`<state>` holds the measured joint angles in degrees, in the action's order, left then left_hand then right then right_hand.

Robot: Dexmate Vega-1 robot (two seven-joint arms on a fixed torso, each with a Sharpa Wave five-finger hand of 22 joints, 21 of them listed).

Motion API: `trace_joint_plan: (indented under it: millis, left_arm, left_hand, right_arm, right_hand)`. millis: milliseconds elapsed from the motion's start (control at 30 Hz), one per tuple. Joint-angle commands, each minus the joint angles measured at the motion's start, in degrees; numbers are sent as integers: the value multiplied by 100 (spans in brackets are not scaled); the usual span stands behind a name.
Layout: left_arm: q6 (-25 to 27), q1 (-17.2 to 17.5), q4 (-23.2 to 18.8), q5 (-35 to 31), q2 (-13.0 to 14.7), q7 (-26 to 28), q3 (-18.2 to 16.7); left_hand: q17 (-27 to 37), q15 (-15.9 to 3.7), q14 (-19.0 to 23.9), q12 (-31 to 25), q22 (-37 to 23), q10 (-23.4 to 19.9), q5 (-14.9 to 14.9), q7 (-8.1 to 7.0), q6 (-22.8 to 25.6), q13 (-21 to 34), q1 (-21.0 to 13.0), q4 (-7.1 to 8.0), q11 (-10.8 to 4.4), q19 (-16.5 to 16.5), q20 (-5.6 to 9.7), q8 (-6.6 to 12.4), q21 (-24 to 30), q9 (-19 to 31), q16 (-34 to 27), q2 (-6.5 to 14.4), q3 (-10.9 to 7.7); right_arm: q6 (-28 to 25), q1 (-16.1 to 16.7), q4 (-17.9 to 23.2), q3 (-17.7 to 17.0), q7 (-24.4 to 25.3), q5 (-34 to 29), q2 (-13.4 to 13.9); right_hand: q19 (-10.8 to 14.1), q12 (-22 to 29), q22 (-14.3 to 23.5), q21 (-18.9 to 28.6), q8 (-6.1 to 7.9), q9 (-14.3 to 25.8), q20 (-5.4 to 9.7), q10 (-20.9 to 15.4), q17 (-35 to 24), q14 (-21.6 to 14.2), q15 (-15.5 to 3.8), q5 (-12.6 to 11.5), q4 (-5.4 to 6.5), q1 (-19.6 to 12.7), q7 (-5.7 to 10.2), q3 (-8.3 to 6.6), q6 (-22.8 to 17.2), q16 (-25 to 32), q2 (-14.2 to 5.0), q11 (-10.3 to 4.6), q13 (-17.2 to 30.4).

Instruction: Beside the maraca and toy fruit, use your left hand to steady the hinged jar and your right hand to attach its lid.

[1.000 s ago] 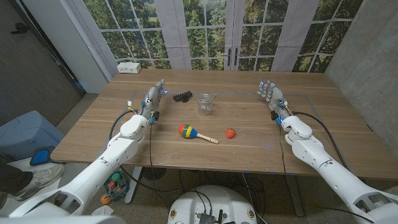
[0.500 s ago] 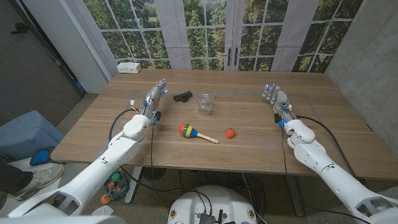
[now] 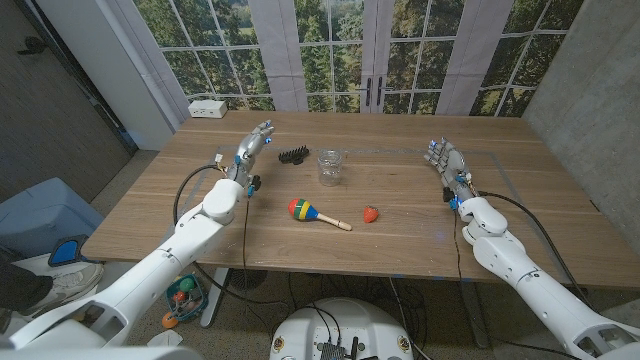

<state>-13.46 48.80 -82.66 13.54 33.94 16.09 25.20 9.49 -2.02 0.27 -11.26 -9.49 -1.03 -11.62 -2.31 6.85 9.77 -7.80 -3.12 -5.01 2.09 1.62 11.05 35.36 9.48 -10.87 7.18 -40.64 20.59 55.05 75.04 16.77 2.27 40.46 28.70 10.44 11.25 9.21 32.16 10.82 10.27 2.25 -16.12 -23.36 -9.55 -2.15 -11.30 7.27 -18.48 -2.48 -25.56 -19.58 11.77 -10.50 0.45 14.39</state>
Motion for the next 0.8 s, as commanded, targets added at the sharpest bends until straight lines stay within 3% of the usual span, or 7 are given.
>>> trace_joint_plan:
  millis: [33,800]
  left_arm:
    - [-34,-265,60,-716,153,78,221]
    - [-311,-1002,423,-2213,604,-327,794]
  left_hand:
    - [9,-102,53,-38,-7,-70,39,-35,69,6,-67,-67,-16,-32,-12,20,-47,32,-19,124,-1]
    - [3,-221,108,41,-8,-100,138,-113,-91,15,-164,-491,-150,-235,29,-84,-187,40,45,-170,150]
  right_arm:
    - [90,126,86,-25,236,-77,-55]
    - [362,365,166,-83,546,-146,-229]
  right_hand:
    - [64,42,22,-13,40,27,275,-75,-7,-70,-82,13,-46,-52,-4,-10,-63,64,26,10,9]
    - [135,60,28,-83,56,30,214,-143,6,-108,-53,60,-170,-78,-26,-24,-144,117,47,59,-34]
